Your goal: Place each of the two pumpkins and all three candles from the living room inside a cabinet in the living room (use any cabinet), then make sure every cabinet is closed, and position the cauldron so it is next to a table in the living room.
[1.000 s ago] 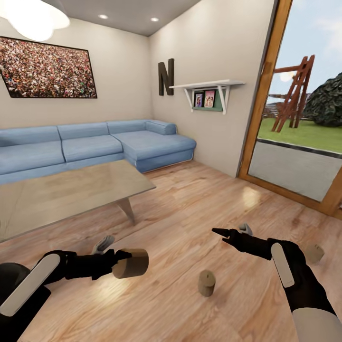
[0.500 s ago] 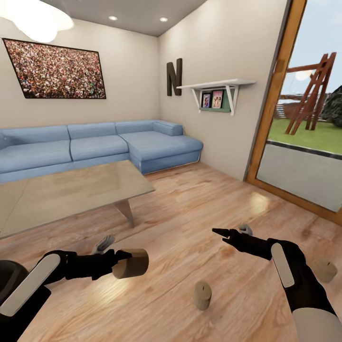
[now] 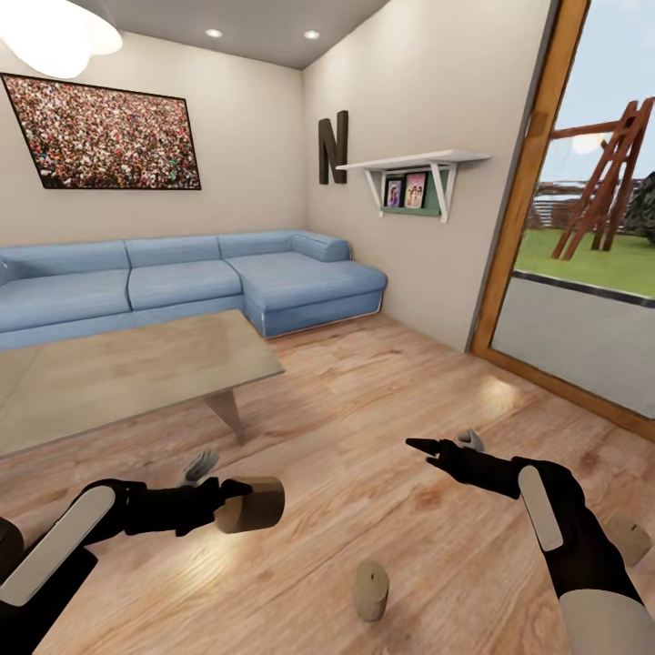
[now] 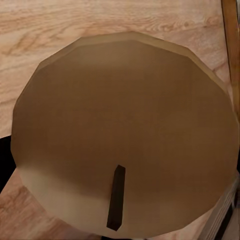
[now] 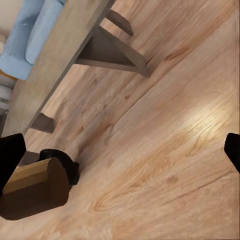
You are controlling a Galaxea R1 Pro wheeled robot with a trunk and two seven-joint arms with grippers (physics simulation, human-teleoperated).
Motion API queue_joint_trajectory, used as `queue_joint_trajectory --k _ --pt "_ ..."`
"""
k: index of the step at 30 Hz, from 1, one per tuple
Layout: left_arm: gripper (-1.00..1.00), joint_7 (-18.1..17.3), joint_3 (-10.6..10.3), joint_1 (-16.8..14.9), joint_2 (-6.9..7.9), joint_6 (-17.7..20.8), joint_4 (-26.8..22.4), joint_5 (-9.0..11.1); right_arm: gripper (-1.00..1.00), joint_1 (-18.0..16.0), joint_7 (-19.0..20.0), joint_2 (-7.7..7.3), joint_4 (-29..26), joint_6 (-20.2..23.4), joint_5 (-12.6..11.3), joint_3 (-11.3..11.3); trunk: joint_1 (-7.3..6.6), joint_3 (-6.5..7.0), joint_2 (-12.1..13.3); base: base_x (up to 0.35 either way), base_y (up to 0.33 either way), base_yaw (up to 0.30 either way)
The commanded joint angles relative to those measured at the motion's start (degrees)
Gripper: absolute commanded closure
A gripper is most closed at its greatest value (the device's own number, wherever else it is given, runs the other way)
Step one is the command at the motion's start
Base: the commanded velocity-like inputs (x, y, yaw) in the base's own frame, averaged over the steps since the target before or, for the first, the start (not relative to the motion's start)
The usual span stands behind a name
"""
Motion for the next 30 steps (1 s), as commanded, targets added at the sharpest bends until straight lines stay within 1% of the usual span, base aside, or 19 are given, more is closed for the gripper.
queue_joint_trajectory --k 1,3,4,6,7,8,9,10,13,17,20,24,25,26,30 --pt "1.0 0.58 -0.02 -0.08 0.12 0.06 -0.06 0.59 -1.0 -0.04 -0.79 0.02 0.01 0.23 0.32 -0.1 -0.01 -0.06 -0.03 0.015 -0.019 0.0" --pt "1.0 0.67 0.31 -0.06 0.38 0.28 -0.07 0.65 -1.0 -0.04 -3.72 0.06 0.06 0.24 0.37 -0.1 -0.01 -0.06 -0.03 0.008 -0.01 0.0" --pt "1.0 0.75 0.54 -0.06 0.69 0.46 -0.07 0.77 -1.0 -0.04 -6.79 0.07 0.08 0.26 0.39 -0.08 -0.01 -0.06 -0.03 0.003 -0.004 0.0" --pt "1.0 0.85 0.68 -0.05 1.18 0.57 -0.07 0.85 -1.0 -0.04 -11.31 0.08 0.05 0.27 0.4 -0.04 -0.01 -0.06 -0.03 0.002 -0.002 0.0" --pt "1.0 0.94 0.73 -0.05 1.72 0.62 -0.07 0.94 -1.0 -0.04 -14.31 0.15 0.04 0.28 0.39 -0.02 -0.01 -0.06 -0.03 0.0 0.0 0.0" --pt "1.0 1.11 0.75 -0.05 2.13 0.66 -0.11 1.09 -1.0 -0.04 -15.88 0.19 0.02 0.28 0.36 0.01 -0.01 -0.06 -0.03 0.0 0.0 0.0" --pt "1.0 1.21 0.76 -0.05 2.33 0.68 -0.15 1.21 -1.0 -0.04 -16.51 0.2 0.0 0.28 0.37 0.04 -0.01 -0.06 -0.03 0.0 0.0 0.0" --pt "1.0 1.56 0.73 -0.05 2.85 0.7 -0.43 1.83 -1.0 -0.04 -17.83 0.23 0.01 0.29 0.47 0.15 -0.01 -0.06 -0.03 0.0 0.0 0.0" --pt "1.0 2.77 0.72 -0.01 3.31 0.72 -1.02 3.22 -1.0 -0.04 -18.93 0.25 0.01 0.34 0.67 0.41 -0.01 -0.06 -0.03 0.0 0.0 0.0" --pt "1.0 5.84 0.75 0.02 3.45 0.73 -1.4 5.48 -1.0 -0.03 -19.6 0.29 0.08 0.27 0.76 0.56 -0.01 -0.06 -0.03 0.0 0.0 0.0" --pt "1.0 7.24 0.77 0.04 3.4 0.73 -1.46 7.28 -1.0 -0.04 -21.49 0.33 0.02 0.21 0.93 0.64 -0.01 -0.06 -0.03 0.0 0.0 0.0" --pt "1.0 7.72 0.76 0.04 3.39 0.73 -1.4 7.97 -1.0 -0.04 -22.77 0.34 -0.46 0.19 0.95 0.77 -0.01 -0.06 -0.03 0.0 0.0 0.0" --pt "1.0 7.8 0.78 0.04 3.37 0.73 -1.33 8.08 -1.0 -0.04 -22.96 0.29 -0.6 0.28 0.94 1.62 -0.01 -0.06 -0.03 0.0 0.0 0.0" --pt "1.0 7.81 0.78 0.04 3.38 0.73 -1.32 8.09 -1.0 -0.04 -22.98 0.28 -0.6 0.28 0.94 1.95 -0.01 -0.06 -0.03 0.0 0.0 0.0" --pt "1.0 7.82 0.78 0.04 3.39 0.73 -1.24 8.3 -1.0 -0.04 -22.93 0.33 -0.64 0.21 0.92 2.54 -0.01 -0.06 -0.03 0.0 0.0 0.0"
